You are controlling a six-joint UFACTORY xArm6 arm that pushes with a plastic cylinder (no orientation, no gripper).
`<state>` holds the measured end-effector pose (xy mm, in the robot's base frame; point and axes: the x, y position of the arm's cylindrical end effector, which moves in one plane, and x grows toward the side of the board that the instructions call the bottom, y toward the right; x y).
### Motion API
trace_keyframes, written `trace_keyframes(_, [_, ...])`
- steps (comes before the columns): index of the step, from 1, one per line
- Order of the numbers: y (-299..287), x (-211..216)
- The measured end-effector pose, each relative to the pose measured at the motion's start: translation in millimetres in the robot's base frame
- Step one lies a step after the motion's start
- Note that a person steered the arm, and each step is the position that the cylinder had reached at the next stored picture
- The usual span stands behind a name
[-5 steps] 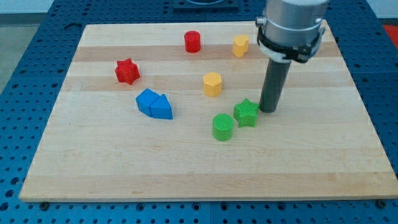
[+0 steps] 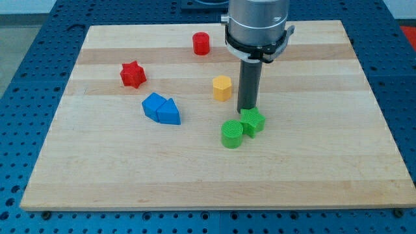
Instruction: Move yellow hexagon to the yellow heart
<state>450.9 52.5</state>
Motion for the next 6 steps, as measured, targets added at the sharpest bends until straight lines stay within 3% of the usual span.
trace_keyframes(2, [-9,-28])
trace_keyframes(6, [-68,-21])
